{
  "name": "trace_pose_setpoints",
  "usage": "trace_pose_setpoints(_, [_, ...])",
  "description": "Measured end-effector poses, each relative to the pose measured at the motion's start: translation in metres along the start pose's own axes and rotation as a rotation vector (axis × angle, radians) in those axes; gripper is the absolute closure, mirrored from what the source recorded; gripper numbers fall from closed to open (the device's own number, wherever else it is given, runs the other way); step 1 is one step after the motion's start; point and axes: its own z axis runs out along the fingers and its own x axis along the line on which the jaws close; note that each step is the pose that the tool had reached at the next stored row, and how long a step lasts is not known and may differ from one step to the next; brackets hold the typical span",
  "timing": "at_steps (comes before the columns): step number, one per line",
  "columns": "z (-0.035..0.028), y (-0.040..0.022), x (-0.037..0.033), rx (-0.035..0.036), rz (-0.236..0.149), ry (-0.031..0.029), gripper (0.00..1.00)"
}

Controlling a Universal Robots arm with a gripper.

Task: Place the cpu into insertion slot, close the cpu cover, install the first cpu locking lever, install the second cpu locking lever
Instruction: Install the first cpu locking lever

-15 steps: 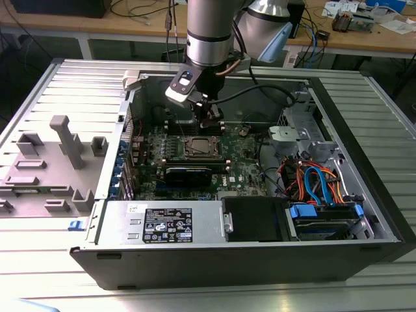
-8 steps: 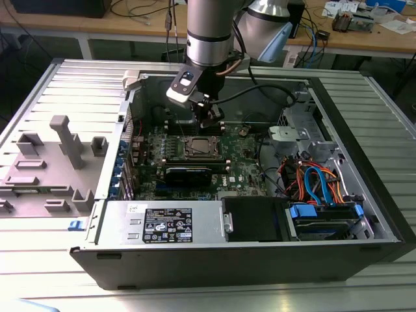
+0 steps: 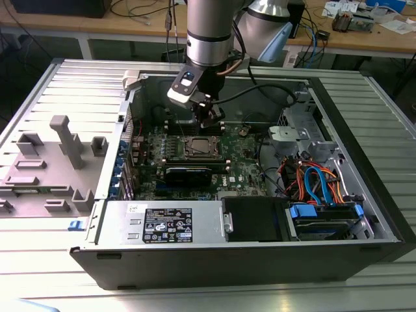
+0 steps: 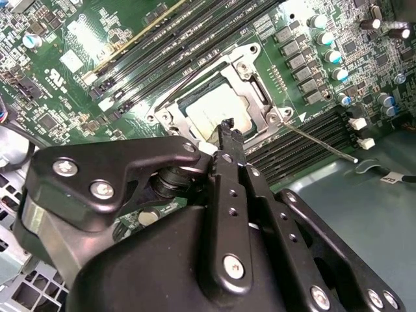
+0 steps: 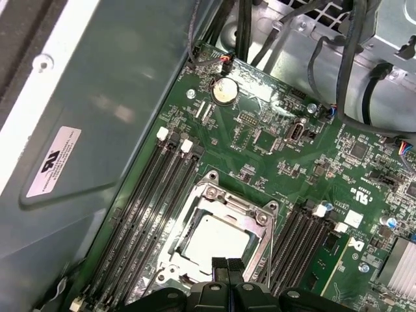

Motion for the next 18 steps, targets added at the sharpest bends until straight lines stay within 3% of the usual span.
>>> trace_pose_setpoints(18, [0.0000, 0.0000, 0.0000, -0.0022, -0.049, -0.0011, 0.89])
